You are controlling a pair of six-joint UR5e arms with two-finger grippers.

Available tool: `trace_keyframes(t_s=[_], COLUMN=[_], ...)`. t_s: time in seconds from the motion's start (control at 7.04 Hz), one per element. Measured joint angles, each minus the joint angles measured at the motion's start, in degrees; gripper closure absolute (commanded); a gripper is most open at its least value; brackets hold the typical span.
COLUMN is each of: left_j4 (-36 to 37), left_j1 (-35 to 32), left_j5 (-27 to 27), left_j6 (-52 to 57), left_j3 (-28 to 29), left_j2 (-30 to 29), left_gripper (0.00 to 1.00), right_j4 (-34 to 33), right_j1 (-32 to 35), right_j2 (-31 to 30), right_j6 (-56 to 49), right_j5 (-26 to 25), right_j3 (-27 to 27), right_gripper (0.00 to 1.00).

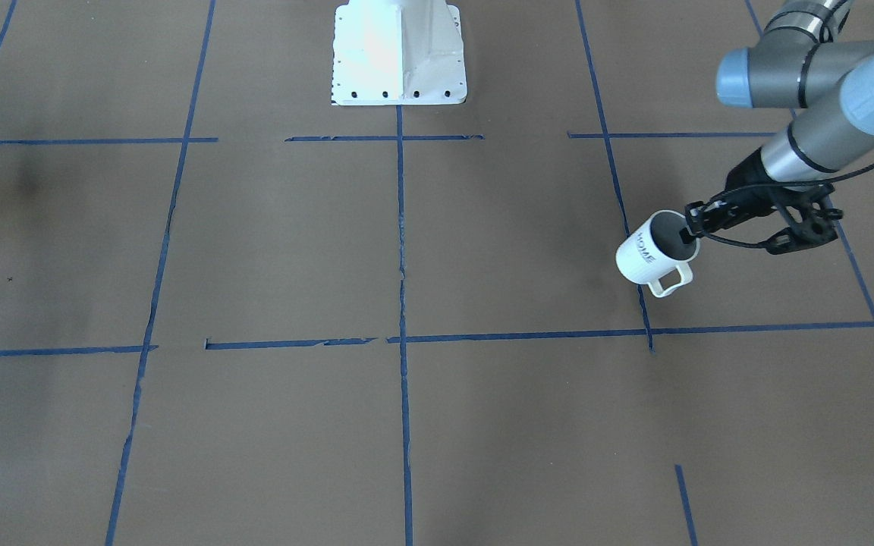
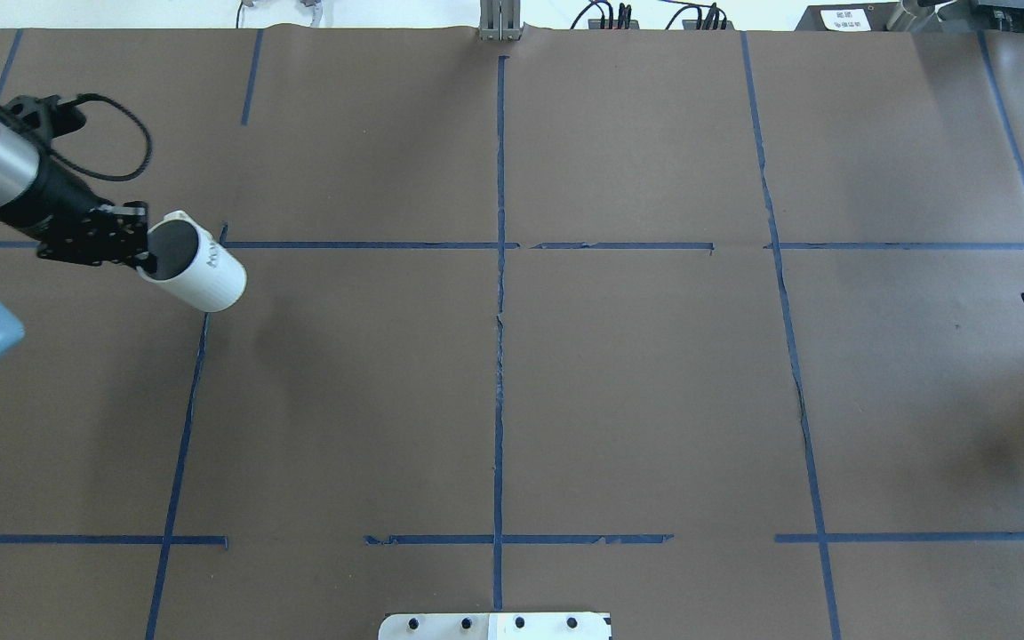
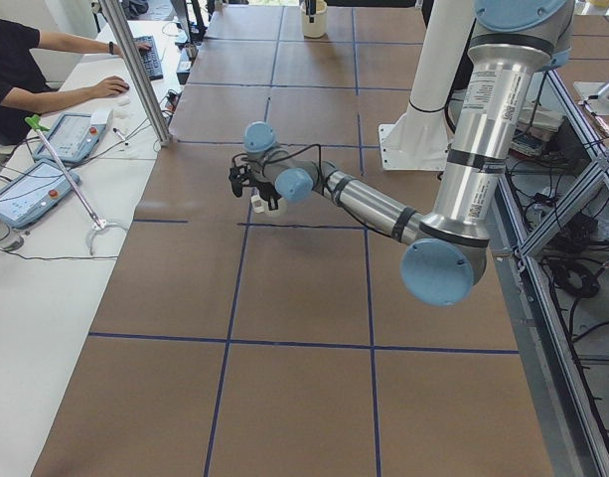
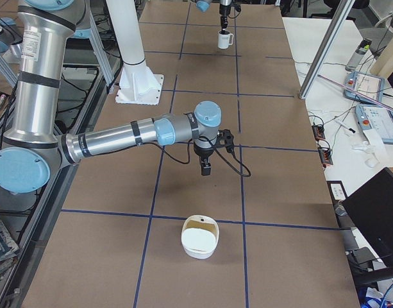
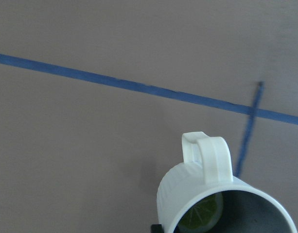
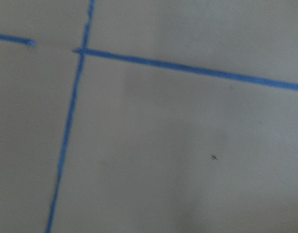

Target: Left arm hands cup to right arm to dump lemon

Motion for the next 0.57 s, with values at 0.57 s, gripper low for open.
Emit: trace_keyframes(t_s=[0.57], left_j4=[12.40], left_j1=[12.47], left_j5=[7.03], left_j6=[-15.29], left_j3=[1.78], left_j2=[-25.00], left_gripper=[1.00], right_j4=[14.21], right_j1=[-9.45], right_j2=[12.88], right_j6=[21.27], right_j5=[-10.46], right_j3=[2.89], right_gripper=[0.00])
